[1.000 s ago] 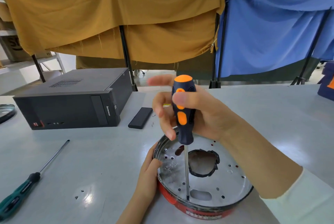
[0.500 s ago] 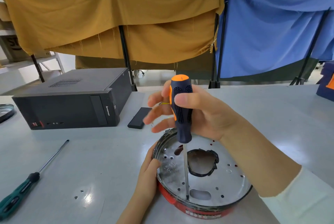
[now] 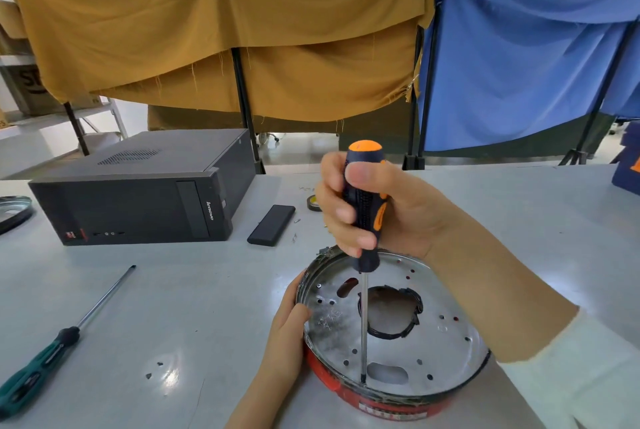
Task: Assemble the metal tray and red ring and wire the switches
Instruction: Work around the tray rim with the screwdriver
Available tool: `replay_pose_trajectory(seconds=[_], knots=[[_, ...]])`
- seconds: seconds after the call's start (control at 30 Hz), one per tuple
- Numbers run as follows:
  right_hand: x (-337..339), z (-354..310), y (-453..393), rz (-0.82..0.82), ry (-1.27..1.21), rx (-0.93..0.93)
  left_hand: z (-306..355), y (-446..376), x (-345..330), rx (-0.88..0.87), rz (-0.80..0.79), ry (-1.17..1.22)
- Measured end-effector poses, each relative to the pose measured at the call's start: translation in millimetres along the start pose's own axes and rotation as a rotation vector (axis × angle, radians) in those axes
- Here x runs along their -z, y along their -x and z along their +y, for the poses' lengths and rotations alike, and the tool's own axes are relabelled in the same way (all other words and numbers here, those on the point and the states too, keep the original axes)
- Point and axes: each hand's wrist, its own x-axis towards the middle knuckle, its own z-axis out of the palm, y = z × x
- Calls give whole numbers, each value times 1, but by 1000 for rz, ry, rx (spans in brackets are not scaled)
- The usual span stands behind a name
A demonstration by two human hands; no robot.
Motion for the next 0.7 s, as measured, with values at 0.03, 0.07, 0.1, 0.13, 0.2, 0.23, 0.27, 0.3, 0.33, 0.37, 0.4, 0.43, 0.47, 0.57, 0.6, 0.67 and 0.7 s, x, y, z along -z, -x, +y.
replay_pose_trajectory(seconds=[0.03,0.07,0.1,0.13,0.2,0.23,0.27,0.3,0.33,0.37,0.4,0.43,0.47,0.57,0.6,0.67,0.7], knots=[[0,0,-1,-30,-34,-7,0,0,0,-2,6,-5],[-1,2,-3,-7,-30,-8,0,0,0,-8,13,-13],[-4,6,-4,78,16,11,0,0,-1,-15,18,-21],[-7,11,-6,209,95,59,0,0,-1,-23,19,-31],[-15,21,-7,503,269,211,0,-1,-1,-34,12,-52],[-18,24,-7,615,327,270,-1,-1,-1,-33,11,-54],[-17,24,-6,658,357,299,-1,-1,-1,-27,12,-50],[-16,23,-4,638,357,290,-2,-2,0,-23,13,-47],[-13,18,-3,553,322,248,-3,-2,1,-20,13,-45],[-10,13,-1,420,244,179,-4,-3,1,-16,14,-44],[-5,9,0,267,142,109,-6,-3,2,-9,19,-43],[-1,5,2,114,40,50,-6,-3,2,-2,25,-39],[3,2,3,-16,-47,14,-6,-4,2,4,29,-31],[2,1,0,-119,-143,-36,-6,-3,1,9,25,-23],[-1,2,-2,-59,-106,-36,-6,-3,2,9,27,-21],[-11,10,-4,190,59,53,-6,-3,1,0,29,-22],[-16,15,-4,344,154,129,-6,-3,1,-4,22,-32]])
